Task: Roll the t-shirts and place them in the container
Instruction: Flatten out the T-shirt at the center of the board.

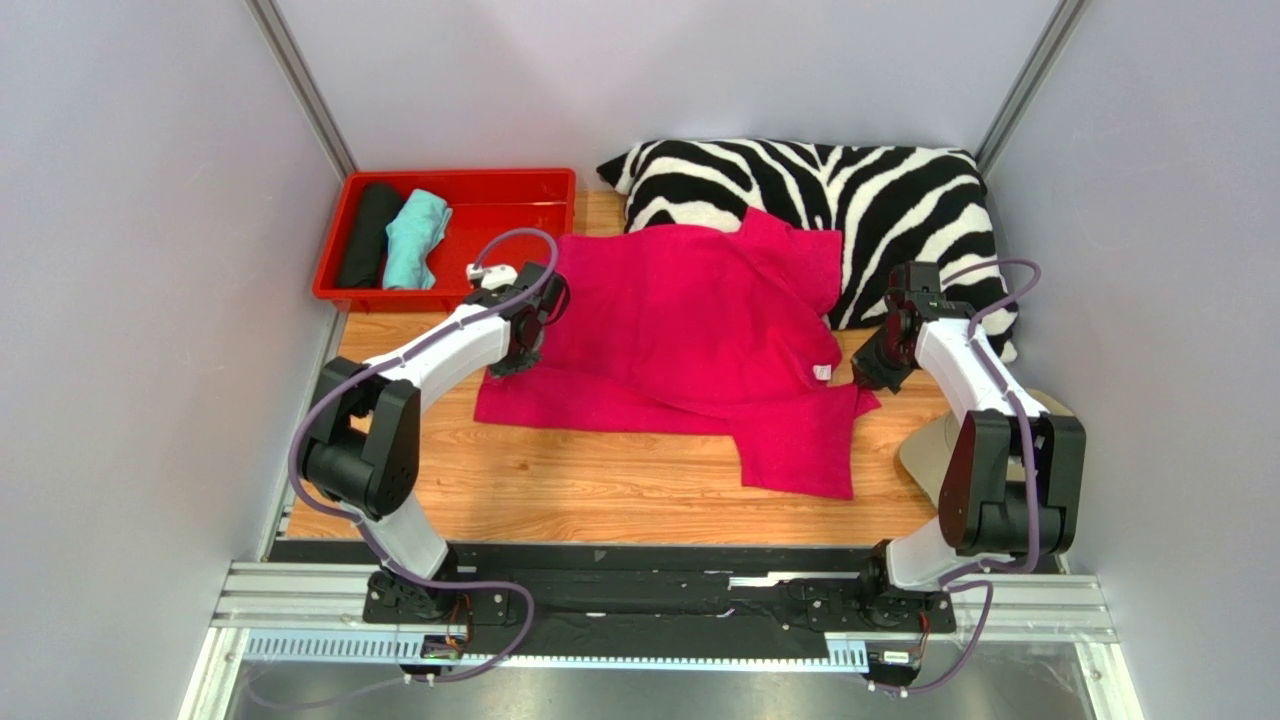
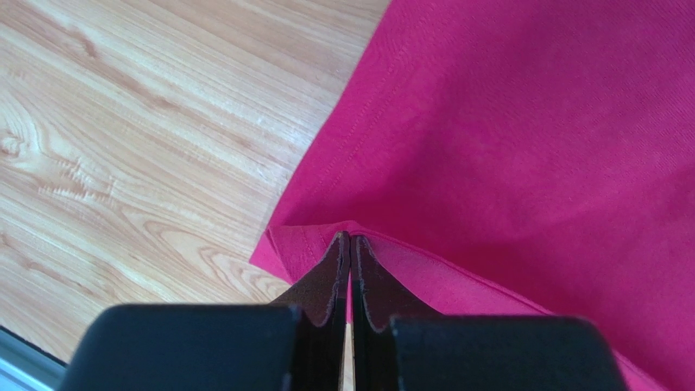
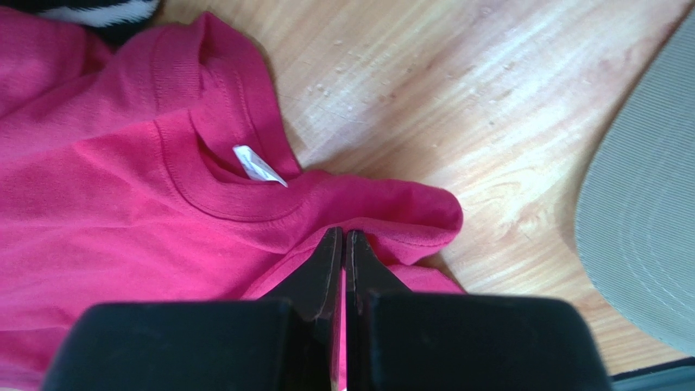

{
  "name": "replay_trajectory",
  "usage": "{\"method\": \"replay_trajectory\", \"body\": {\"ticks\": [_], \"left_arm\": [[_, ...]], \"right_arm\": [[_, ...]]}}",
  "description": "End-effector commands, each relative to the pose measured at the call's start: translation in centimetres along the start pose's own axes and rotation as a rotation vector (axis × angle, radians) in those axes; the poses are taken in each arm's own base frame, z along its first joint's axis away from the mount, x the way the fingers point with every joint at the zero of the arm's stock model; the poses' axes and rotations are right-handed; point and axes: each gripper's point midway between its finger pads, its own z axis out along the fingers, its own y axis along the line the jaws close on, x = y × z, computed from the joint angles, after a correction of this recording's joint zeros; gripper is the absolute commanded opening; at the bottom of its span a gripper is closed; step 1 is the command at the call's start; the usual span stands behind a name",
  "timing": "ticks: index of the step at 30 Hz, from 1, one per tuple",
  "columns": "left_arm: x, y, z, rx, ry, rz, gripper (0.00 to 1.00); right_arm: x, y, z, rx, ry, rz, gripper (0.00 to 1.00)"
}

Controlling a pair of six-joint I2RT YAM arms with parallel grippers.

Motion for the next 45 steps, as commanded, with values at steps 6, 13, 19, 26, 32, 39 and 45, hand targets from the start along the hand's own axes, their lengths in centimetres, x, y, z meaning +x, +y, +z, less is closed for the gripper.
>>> {"method": "replay_trajectory", "body": {"ticks": [6, 13, 19, 26, 32, 39, 45], "left_arm": [[-2.9, -0.8, -0.1, 0.044, -0.048, -0.003, 0.01], [-2.6, -1.4, 0.7, 0.048, -0.019, 0.017, 0.01], [-3.0, -1.1, 1.2, 0.059, 0.0, -0.018, 0.21], [-5.0, 0.7, -0.9, 0.156, -0.026, -0.123, 0.68], [-1.8, 1.3, -3.0, 0.268, 0.037, -0.238, 0.62], [4.5, 2.2, -1.7, 0.296, 0.111, -0.469, 0.64], [5.1, 2.8, 0.5, 0.256, 0.124, -0.535, 0.63]], "right_arm": [[-2.7, 1.8, -0.3, -0.102, -0.063, 0.021, 0.0], [-3.0, 1.1, 0.2, -0.143, -0.026, 0.073, 0.0], [-2.6, 2.6, 0.5, -0.218, 0.015, 0.057, 0.12], [-3.7, 4.0, -1.7, -0.229, -0.051, -0.008, 0.44], [-3.2, 5.6, -4.7, -0.155, -0.164, -0.161, 0.52], [2.9, 9.6, -5.1, -0.212, -0.158, -0.388, 0.54], [4.3, 9.6, -2.4, -0.22, -0.107, -0.412, 0.53]]}}
